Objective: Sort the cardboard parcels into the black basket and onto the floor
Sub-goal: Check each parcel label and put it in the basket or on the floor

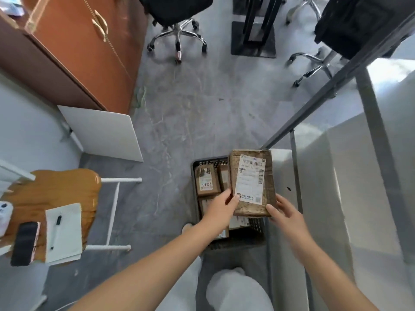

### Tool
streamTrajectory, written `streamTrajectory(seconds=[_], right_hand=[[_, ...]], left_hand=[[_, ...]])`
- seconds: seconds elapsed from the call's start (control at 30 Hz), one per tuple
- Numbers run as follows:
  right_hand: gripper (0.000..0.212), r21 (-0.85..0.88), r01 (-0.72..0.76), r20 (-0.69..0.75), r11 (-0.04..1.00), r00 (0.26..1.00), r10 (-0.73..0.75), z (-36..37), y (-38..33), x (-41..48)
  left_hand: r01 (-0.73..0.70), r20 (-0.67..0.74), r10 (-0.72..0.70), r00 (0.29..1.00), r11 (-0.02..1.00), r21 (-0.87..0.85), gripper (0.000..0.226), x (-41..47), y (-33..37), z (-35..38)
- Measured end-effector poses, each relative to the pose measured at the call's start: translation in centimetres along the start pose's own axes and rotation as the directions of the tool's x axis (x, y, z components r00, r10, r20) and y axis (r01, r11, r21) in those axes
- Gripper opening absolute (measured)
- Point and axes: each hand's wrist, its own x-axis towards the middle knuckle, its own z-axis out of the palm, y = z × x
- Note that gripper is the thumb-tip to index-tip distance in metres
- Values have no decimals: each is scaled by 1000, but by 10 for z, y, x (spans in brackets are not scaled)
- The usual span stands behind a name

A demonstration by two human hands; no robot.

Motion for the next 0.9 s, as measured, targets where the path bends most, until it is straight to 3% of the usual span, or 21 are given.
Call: streamTrajectory(seconds=[0.23, 0.4, 0.53, 0.67, 0.77, 0.9], right_hand=[[48, -117, -83, 1, 990, 996, 84, 3, 69, 102], [50, -224, -87, 39, 971, 994, 98, 24, 141, 203], [62, -346, -55, 96, 936, 991, 93, 46, 195, 286], [77, -561, 139, 262, 816, 965, 15, 73, 230, 354], [78, -655, 225, 287, 721, 957, -38, 92, 251, 384], [81, -891, 191, 223, 411, 974, 29, 106, 274, 396]], left_hand=[[112, -49, -108, 993, 989, 96, 39, 97, -72, 53], [245, -82, -241, 967, 969, 42, 41, 192, -152, 88], [234, -113, -230, 967, 972, 22, 47, 263, -203, 101], [185, -205, -169, 964, 981, 63, 49, 333, -255, 104], [156, -224, -140, 965, 986, 54, 48, 372, -283, 115], [154, -233, -127, 964, 983, 100, 52, 410, -296, 132]])
